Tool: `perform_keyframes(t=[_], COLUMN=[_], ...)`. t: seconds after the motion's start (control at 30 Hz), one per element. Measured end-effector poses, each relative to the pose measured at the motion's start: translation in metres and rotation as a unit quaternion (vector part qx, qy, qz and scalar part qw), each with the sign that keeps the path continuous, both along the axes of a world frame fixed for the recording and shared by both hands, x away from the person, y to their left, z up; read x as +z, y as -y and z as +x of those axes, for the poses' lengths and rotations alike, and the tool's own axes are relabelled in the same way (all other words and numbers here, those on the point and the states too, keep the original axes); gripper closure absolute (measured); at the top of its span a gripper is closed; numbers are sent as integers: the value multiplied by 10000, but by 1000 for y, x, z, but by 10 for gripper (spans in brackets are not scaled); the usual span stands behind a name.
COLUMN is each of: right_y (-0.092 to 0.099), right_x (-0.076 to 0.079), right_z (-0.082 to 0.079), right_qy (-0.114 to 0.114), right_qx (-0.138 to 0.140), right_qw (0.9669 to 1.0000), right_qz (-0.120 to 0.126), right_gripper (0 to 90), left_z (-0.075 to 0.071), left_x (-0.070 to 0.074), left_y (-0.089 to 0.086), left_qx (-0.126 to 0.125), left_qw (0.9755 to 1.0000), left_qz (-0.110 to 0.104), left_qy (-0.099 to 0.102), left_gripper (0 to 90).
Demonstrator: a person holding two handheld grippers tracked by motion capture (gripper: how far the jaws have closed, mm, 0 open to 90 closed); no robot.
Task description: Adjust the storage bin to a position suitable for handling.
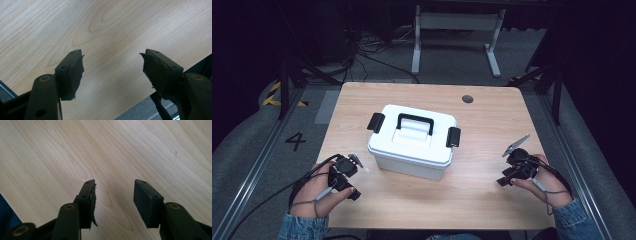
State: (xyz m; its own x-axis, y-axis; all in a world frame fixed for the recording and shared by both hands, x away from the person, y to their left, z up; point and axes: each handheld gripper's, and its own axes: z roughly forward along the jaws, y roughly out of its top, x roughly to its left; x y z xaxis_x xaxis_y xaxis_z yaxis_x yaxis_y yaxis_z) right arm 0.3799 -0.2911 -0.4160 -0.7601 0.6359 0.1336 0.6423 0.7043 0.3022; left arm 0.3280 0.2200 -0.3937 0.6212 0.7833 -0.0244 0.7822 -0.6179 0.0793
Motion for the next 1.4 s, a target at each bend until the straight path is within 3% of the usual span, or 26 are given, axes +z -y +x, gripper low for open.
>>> perform_keyframes(t=[0.2, 0.67, 0.93, 1.03, 1.17, 1.23, 1.4], right_y=[-5, -14, -27, -33, -47, -48, -58], right_x=[6, 17, 36, 47, 68, 71, 92], right_z=[-1, 2, 8, 10, 15, 16, 22], right_qy=[84, 237, 434, 536, 657, 677, 784], right_qx=[79, 153, 343, 382, 548, 572, 691], right_qw=[9999, 9996, 9984, 9978, 9962, 9959, 9941], right_qz=[23, -8, -106, 19, 181, 186, 299], right_gripper=[514, 507, 514, 520, 524, 524, 524], left_z=[-3, 0, 8, 10, 10, 10, 9], left_x=[4, 8, 8, 6, 7, 8, 10], left_y=[-3, -6, -7, -5, -4, -5, -9], left_qx=[23, 78, 175, 165, 99, 93, 172], left_qw=[9999, 9999, 9998, 9998, 9999, 9999, 9998], left_qz=[22, -22, -35, -36, -81, -77, -95], left_qy=[115, 118, 77, -59, -10, 16, 40], left_gripper=[335, 329, 318, 344, 336, 336, 342])
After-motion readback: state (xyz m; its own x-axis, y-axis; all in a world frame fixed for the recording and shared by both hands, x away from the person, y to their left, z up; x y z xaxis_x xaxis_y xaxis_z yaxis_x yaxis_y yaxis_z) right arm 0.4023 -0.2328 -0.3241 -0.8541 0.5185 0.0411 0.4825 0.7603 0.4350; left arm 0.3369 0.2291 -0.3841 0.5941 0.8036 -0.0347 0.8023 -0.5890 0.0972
